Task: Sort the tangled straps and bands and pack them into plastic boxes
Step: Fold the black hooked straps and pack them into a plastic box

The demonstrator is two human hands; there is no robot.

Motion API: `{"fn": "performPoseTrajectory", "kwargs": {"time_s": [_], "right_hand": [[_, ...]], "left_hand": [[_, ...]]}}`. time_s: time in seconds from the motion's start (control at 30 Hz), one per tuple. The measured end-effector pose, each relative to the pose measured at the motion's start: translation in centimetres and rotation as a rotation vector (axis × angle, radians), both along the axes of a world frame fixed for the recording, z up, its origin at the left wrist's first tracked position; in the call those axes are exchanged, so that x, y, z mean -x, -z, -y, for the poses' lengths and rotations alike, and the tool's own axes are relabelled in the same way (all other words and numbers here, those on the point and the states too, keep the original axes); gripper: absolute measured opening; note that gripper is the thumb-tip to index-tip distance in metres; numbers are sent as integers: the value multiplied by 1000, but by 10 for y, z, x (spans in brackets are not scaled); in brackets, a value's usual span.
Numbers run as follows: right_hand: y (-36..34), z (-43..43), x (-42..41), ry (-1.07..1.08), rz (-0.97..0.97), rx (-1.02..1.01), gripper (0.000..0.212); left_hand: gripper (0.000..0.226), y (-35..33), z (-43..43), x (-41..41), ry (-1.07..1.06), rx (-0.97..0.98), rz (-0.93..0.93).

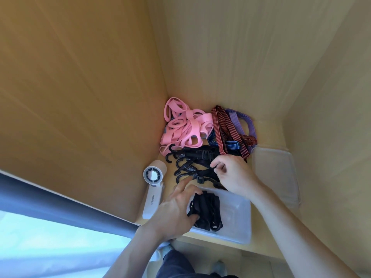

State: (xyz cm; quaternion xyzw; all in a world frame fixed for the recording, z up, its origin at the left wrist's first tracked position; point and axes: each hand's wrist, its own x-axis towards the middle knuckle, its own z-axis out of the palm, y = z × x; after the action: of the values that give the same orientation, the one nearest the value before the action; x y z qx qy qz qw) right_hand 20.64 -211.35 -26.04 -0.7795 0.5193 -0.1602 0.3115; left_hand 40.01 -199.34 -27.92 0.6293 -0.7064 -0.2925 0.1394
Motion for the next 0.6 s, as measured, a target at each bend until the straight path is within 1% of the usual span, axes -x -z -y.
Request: {"fn": "performPoseTrajectory", "kwargs": {"time_s": [0.1,0.2,0.3,0.37,0.47,0.5,0.57,0.6], "right_hand": [[10,11,-25,-77,-61,83,16],[16,23,-51,-129,-96,210,20],[21,38,-76,-239,-271,308,31],[24,43,-91,-338,-393,313,37],[31,47,-107,-431,-530,282,34],[31,49,-109,-429,-514,259,31],[29,56,-111,-354,-380,210,26],[27,61,-111,-306,-327,217,26]], "left_hand": [[48,-7,-9,-5,-52,20,-122],[42,-12,-18,-11,-152,88,-227],[38,-15,-25,-16,-267,131,-286],[36,-19,-29,-20,-314,138,-302],[35,-23,-34,-24,-337,146,-317],[34,-24,-36,-25,-345,146,-324],[33,-25,-38,-27,-368,147,-337],[32,-26,-38,-28,-384,146,-347]]}}
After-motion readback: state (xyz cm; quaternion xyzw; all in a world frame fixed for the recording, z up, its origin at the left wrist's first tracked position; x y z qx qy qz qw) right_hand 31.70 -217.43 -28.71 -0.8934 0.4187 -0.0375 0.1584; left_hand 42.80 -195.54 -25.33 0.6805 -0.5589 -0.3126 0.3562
